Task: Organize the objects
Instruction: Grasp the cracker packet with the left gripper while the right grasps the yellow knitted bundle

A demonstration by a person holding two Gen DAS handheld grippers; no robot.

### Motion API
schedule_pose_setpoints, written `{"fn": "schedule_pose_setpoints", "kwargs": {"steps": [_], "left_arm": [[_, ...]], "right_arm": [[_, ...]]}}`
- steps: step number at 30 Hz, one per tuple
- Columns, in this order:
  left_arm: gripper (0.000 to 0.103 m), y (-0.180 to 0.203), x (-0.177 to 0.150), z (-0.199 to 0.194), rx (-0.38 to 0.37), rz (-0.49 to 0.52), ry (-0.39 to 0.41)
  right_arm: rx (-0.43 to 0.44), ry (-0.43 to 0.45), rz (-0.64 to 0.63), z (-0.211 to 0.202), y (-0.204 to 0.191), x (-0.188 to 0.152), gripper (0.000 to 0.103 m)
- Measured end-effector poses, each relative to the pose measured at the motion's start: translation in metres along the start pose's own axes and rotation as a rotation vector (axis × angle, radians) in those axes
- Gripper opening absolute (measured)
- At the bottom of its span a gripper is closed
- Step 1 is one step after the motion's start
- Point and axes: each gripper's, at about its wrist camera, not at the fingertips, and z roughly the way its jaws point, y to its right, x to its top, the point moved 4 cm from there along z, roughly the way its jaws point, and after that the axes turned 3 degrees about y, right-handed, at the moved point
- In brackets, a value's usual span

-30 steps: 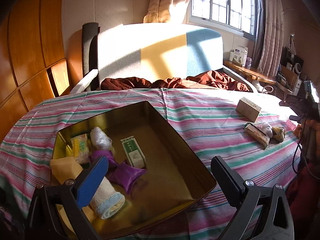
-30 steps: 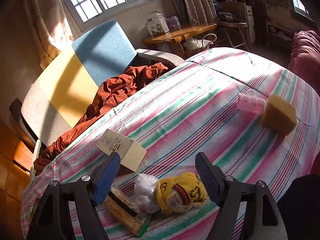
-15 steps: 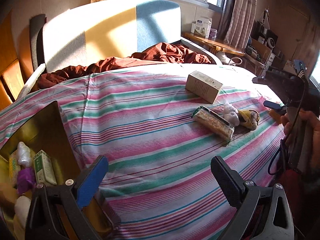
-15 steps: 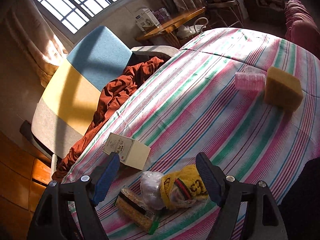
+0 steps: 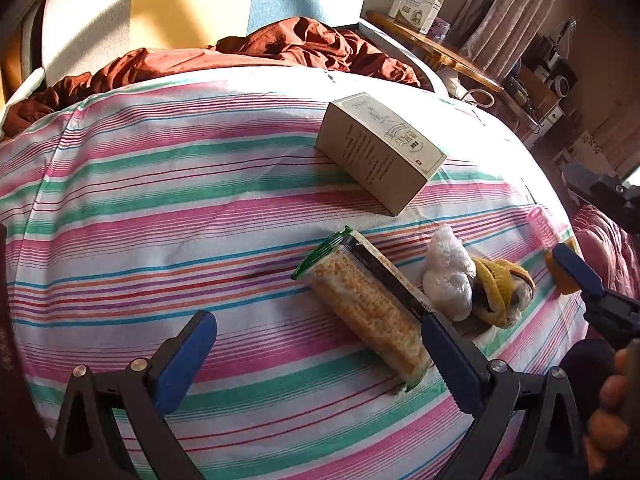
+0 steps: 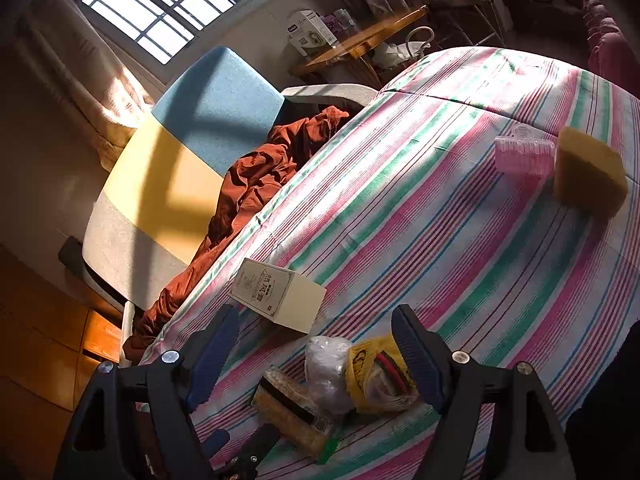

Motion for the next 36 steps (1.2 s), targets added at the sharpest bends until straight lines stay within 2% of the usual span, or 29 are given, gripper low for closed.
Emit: {"fn": "schedule_pose_setpoints", "kwargs": {"steps": [3,6,8,11,16,17,19,20,23,30,36], "left_arm": [[0.103,0.010,0.011,0.015,0.006,-0.035,0.003],[0.103,0.019,0.016,0.034,0.041,-0.022,-0.014],[0.103,0.026,0.013,0.038,0.080,0.053,0.015],[0.099,0.025,-0.001,0.033,0.080,0.147,0.062],[0.070,0.005,-0.020,0.013,0.083,0.241,0.098],[0.067,0.001,-0.024,0.009,0.078,0.264,0.100],[0.053,-0.009,-0.032,-0.001,0.066,0.277,0.107],[0.050,-0.014,-0.037,-0.006,0.058,0.276,0.111],[0.049,-0.028,-0.051,-0.019,0.035,0.269,0.123],[0.049,-0.042,-0.097,-0.051,0.036,0.288,0.181],[0.051,-0.050,-0.119,-0.067,0.029,0.286,0.225]], "right_arm": [[0.012,-0.004,0.012,0.000,0.002,0.000,0.080],[0.018,-0.002,0.033,0.000,0.006,0.001,0.080],[0.025,0.004,0.057,-0.002,0.010,0.003,0.080],[0.028,0.004,0.088,-0.002,0.016,0.004,0.080],[0.019,-0.017,0.094,0.003,0.017,0.003,0.080],[0.011,-0.020,0.093,0.004,0.017,0.003,0.080],[-0.004,-0.027,0.090,0.006,0.018,0.002,0.080],[-0.011,-0.030,0.088,0.007,0.018,0.002,0.080],[-0.043,-0.037,0.080,0.009,0.021,0.000,0.080],[-0.117,-0.070,0.038,0.019,0.022,-0.004,0.080],[-0.234,-0.144,0.045,0.031,0.038,-0.013,0.080]]}}
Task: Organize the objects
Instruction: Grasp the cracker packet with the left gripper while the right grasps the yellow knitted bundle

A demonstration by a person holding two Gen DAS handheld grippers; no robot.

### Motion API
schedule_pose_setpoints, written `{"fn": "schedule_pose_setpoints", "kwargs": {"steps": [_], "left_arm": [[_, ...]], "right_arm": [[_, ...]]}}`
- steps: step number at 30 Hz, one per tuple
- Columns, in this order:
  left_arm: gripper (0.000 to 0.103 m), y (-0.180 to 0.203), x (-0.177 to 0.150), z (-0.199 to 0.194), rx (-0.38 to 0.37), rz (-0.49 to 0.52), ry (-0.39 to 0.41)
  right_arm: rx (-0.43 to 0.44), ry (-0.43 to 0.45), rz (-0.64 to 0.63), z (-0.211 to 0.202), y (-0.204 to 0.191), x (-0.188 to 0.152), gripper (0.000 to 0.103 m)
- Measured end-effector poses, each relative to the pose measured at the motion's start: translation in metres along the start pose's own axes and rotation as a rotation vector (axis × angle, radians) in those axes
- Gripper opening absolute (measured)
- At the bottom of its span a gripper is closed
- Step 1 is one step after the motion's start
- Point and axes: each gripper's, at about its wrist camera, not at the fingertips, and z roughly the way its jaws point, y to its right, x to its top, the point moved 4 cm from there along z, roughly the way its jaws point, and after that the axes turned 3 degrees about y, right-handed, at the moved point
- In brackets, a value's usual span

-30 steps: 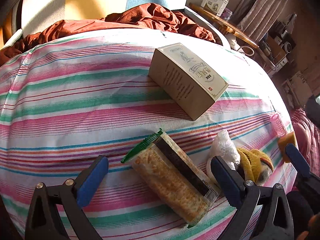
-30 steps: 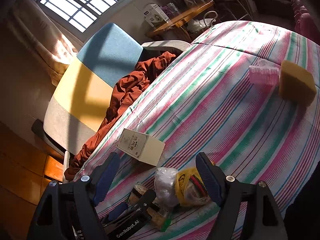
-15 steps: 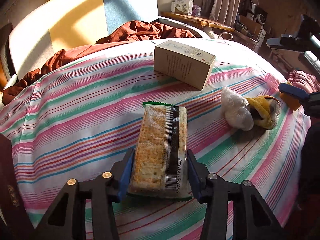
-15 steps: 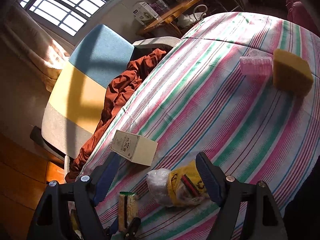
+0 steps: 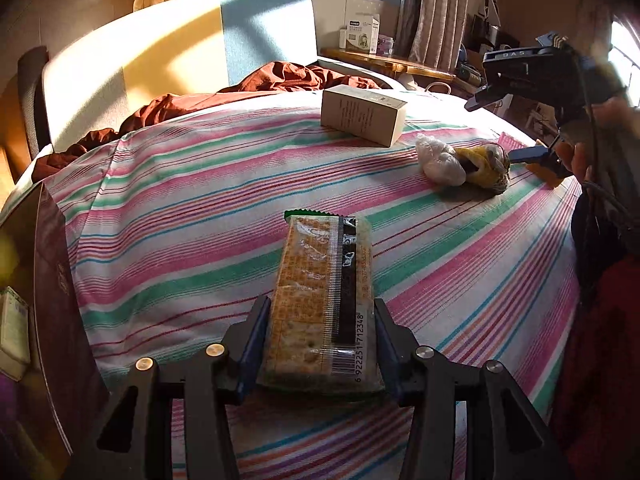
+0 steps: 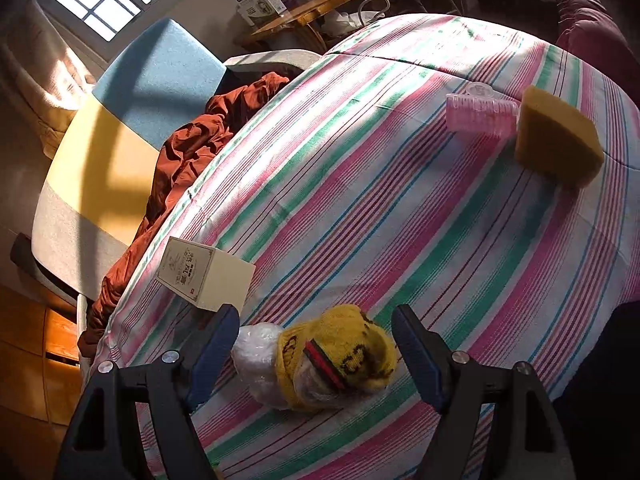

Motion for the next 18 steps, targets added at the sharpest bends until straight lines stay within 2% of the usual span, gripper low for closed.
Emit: {"fn": "schedule_pose_setpoints", "kwargs": {"steps": [5,7,9,11,12,13,16,18], "left_arm": [[0.051,-0.002,-0.001,0.000,-0.012,-0.016,0.017],[0.051,-0.002,-0.001,-0.001,-0.015,-0.022,0.023],[0.051,-0.004,-0.001,-0.001,-0.026,-0.039,0.022],[0.051,-0.003,-0.002,-0.001,-0.029,-0.035,0.027],[0.051,-0.002,-0.002,-0.001,-0.027,-0.033,0.029],[0.051,-0.002,-0.002,-0.001,-0.026,-0.031,0.030],[0.053,-0.001,-0.003,-0.001,-0.027,-0.029,0.033],[0.053,-0.001,-0.003,-0.001,-0.029,-0.028,0.033]], "right_arm": [[-0.033,-0.110,-0.018,0.022,0.002,-0.012,0.080],[-0.036,-0.134,-0.022,0.027,0.002,-0.015,0.077],[-0.049,-0.132,-0.032,0.027,0.002,-0.016,0.073],[-0.054,-0.131,-0.039,0.026,0.002,-0.016,0.064],[-0.050,-0.131,-0.042,0.025,0.001,-0.016,0.053],[-0.044,-0.127,-0.044,0.024,0.001,-0.016,0.048],[-0.056,-0.080,-0.033,0.015,0.003,-0.010,0.043],[-0.102,-0.057,-0.046,0.012,0.006,-0.008,0.043]]}}
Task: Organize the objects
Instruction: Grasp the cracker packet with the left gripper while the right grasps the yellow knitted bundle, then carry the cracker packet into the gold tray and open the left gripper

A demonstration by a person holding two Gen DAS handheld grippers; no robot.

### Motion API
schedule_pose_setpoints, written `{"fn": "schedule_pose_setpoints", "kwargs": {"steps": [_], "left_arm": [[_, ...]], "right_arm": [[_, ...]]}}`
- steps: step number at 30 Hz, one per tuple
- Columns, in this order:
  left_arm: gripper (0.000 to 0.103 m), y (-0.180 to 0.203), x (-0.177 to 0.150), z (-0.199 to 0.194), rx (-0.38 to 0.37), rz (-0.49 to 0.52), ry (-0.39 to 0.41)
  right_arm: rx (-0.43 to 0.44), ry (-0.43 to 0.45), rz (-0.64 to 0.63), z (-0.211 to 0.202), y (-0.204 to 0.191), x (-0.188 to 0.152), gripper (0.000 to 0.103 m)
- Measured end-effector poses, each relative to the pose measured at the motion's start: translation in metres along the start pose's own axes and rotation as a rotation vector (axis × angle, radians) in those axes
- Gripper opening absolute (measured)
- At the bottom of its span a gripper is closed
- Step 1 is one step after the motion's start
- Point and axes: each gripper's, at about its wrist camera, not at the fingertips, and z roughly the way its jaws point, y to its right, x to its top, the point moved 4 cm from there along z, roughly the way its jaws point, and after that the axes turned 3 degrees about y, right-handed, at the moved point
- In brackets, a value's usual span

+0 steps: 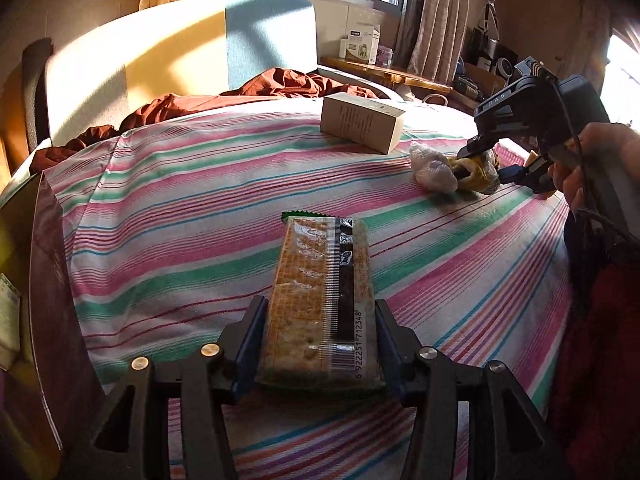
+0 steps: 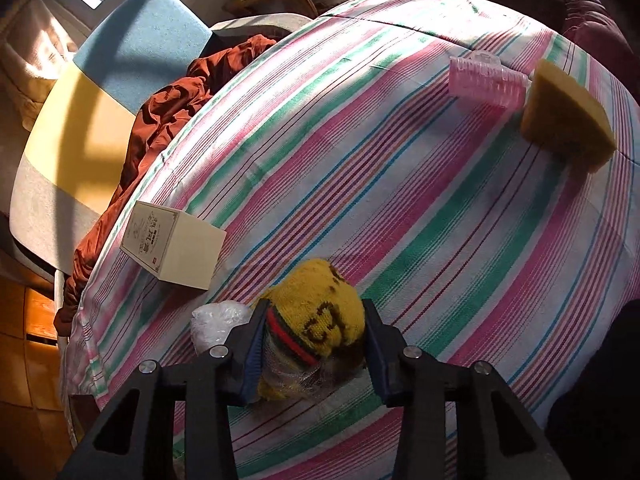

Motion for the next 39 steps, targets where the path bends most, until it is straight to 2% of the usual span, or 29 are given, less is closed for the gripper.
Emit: {"fn": "schedule_pose_setpoints", "kwargs": {"steps": [2,4,6,12,14,16,19,20,22,24,28,32,39], "left_arm": [[0.059,0.002,0.000,0.001,-0.011,0.010,-0.006],[0.075,0.008,0.002,0.003,-0.034,0.039,-0.024],[0.084,0.013,0.003,0.004,-0.045,0.055,-0.040],[0.086,0.008,0.011,0.003,-0.051,0.012,-0.061],[0.084,0.004,0.016,0.001,-0.046,-0.002,-0.055],[0.077,0.003,0.021,0.004,-0.028,0.019,-0.058],[0.074,0.001,0.030,0.012,-0.006,0.043,-0.066],[0.074,0.002,0.031,0.017,0.000,0.056,-0.077],[0.066,0.005,0.030,0.029,0.008,0.074,-0.114],[0.065,0.007,0.030,0.032,0.025,0.087,-0.090],[0.057,0.005,0.028,0.031,0.040,0.068,-0.063],[0.049,0.002,0.025,0.027,0.054,0.055,-0.041],[0.048,0.001,0.022,0.024,0.056,0.050,-0.023]], "right_arm": [[-0.027,-0.004,-0.019,0.003,-0.002,-0.001,0.043],[-0.046,-0.005,-0.046,0.004,-0.003,-0.001,0.043],[-0.055,-0.008,-0.061,0.005,-0.004,-0.002,0.044],[-0.048,-0.021,-0.059,0.010,-0.004,0.000,0.049],[-0.045,-0.029,-0.058,0.012,-0.006,0.000,0.053],[-0.041,-0.041,-0.055,0.014,-0.006,0.000,0.057],[-0.045,-0.045,-0.059,0.016,-0.008,0.000,0.059],[-0.047,-0.047,-0.062,0.016,-0.008,0.000,0.059],[-0.055,-0.051,-0.075,0.018,-0.011,0.000,0.060],[-0.066,-0.050,-0.099,0.018,-0.014,-0.001,0.060],[-0.062,-0.054,-0.139,0.018,-0.020,-0.002,0.051],[-0.065,-0.051,-0.148,0.016,-0.021,-0.003,0.050],[-0.072,-0.049,-0.155,0.014,-0.022,-0.002,0.050]]}}
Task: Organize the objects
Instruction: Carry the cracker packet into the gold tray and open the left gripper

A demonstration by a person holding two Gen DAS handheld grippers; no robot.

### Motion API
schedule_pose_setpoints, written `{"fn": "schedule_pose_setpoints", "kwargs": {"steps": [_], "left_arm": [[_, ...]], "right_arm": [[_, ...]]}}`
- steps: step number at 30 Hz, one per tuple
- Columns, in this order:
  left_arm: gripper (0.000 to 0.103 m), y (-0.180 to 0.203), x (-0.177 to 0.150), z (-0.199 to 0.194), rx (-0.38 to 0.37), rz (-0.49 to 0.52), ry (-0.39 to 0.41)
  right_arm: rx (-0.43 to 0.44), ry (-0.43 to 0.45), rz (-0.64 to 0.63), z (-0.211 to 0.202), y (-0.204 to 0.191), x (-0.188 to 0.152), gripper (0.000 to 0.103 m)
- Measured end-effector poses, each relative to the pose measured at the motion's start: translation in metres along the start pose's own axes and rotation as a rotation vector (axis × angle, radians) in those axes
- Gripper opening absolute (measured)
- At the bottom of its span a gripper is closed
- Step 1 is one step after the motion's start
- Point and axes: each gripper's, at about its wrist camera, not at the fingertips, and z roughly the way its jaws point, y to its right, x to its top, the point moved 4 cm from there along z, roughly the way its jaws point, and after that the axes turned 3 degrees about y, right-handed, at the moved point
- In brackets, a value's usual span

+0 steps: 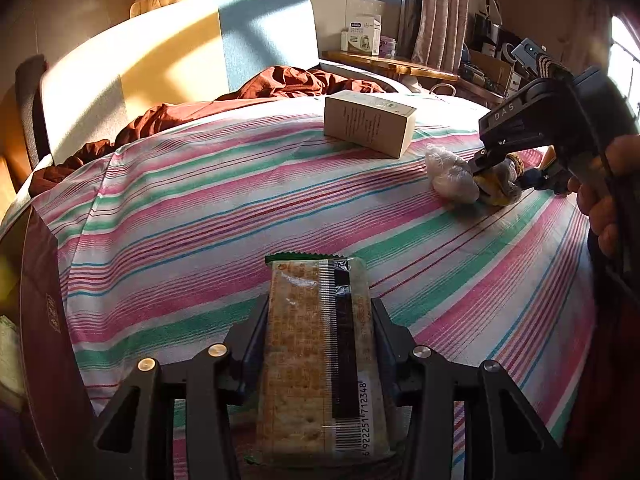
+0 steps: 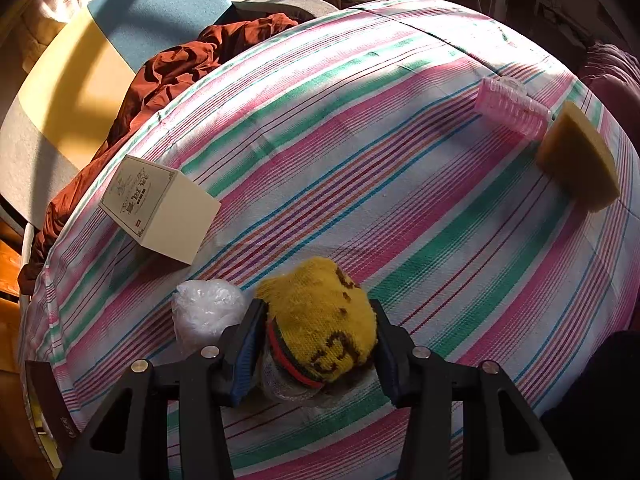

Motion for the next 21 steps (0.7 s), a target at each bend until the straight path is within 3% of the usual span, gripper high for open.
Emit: {"fn": "schedule_pose_setpoints", "kwargs": {"steps": [21], "left_arm": [[0.047,0.003,-0.003,-0.006,0.042,0.009,0.015]], "right_arm": [[0.029,0.063,0.023,-0.016,0.002,0.009,0.046]]}}
